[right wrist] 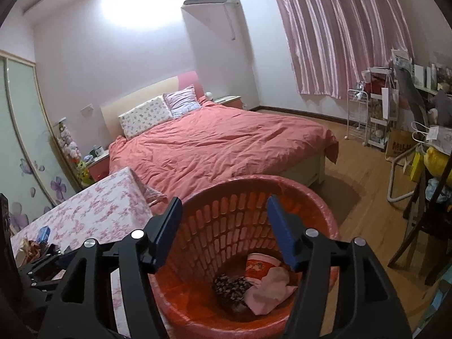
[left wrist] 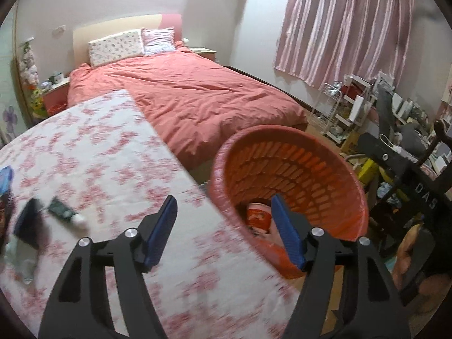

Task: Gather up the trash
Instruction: 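Move both tools back toward the remaining items on the bed, then grasp the blue-and-clear plastic bag with the left tool while the right tool grasps the green tube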

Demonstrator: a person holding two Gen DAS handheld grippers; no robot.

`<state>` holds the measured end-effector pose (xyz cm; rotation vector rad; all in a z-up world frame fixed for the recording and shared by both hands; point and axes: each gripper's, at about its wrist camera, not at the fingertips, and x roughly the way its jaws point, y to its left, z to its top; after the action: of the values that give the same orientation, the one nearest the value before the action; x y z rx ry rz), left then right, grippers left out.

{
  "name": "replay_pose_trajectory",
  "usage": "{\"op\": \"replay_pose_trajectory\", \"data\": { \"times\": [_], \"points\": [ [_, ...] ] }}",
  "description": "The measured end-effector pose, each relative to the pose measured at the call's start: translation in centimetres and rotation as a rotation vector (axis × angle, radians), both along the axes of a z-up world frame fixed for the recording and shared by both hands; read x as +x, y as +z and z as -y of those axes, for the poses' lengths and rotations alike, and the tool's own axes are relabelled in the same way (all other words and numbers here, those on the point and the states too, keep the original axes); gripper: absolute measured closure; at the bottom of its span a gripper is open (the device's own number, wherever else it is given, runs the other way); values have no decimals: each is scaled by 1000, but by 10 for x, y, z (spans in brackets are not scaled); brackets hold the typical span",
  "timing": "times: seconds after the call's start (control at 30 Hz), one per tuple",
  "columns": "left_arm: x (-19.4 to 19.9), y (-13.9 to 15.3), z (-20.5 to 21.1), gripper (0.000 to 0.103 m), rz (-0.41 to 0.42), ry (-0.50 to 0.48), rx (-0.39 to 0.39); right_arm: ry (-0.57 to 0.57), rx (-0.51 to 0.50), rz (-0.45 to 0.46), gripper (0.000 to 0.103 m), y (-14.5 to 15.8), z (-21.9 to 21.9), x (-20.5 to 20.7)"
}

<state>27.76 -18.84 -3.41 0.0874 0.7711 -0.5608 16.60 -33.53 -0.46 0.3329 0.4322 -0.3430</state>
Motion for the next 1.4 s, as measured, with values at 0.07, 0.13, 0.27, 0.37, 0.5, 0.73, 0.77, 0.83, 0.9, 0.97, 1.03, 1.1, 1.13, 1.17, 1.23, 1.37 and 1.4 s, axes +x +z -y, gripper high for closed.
{"op": "replay_pose_trajectory", "data": {
  "times": [0.07,0.13,0.27,0.37,0.5,0.73,0.77,0.83,0.9,0.97,1.03,1.1,1.13,1.17,1.23,1.37,1.4],
  "points": [
    [-2,1,-16,33,5,26,7,18,-2,-3,40,2,-8,1],
    [-2,3,-36,33,4,62,12,41,-8,-6,40,4,-18,4],
    [-1,6,-78,33,-3,137,2,86,-13,-8,40,7,-38,8],
    [-2,7,-109,32,-4,195,-5,136,-16,-17,40,10,-58,14],
    [-1,9,-148,29,2,269,-10,194,-31,-30,40,10,-83,20],
    [6,2,-199,25,16,377,48,279,-32,-62,40,2,-115,28],
    [10,-1,-202,25,13,386,60,292,-30,-71,40,0,-119,30],
    [16,-6,-206,25,3,393,69,309,-25,-81,40,-1,-125,33],
    [22,-11,-207,25,-5,399,84,321,-26,-90,40,-3,-133,36],
    [29,-16,-205,25,-17,400,100,332,-26,-97,40,-5,-139,38],
    [38,-21,-201,25,-33,389,123,341,-26,-104,40,-6,-144,41],
    [44,-27,-199,28,-47,384,142,349,-21,-111,40,-8,-147,43],
    [47,-30,-199,30,-62,380,145,352,-19,-114,40,-9,-148,44],
    [50,-33,-199,35,-74,376,141,355,-16,-116,40,-10,-149,45],
    [57,-38,-199,43,-111,369,126,363,-14,-123,40,-11,-151,46],
    [58,-37,-199,49,-116,362,108,375,-14,-134,40,-14,-157,50],
    [58,-36,-198,49,-115,361,105,380,-15,-137,40,-15,-159,51]
  ]
}}
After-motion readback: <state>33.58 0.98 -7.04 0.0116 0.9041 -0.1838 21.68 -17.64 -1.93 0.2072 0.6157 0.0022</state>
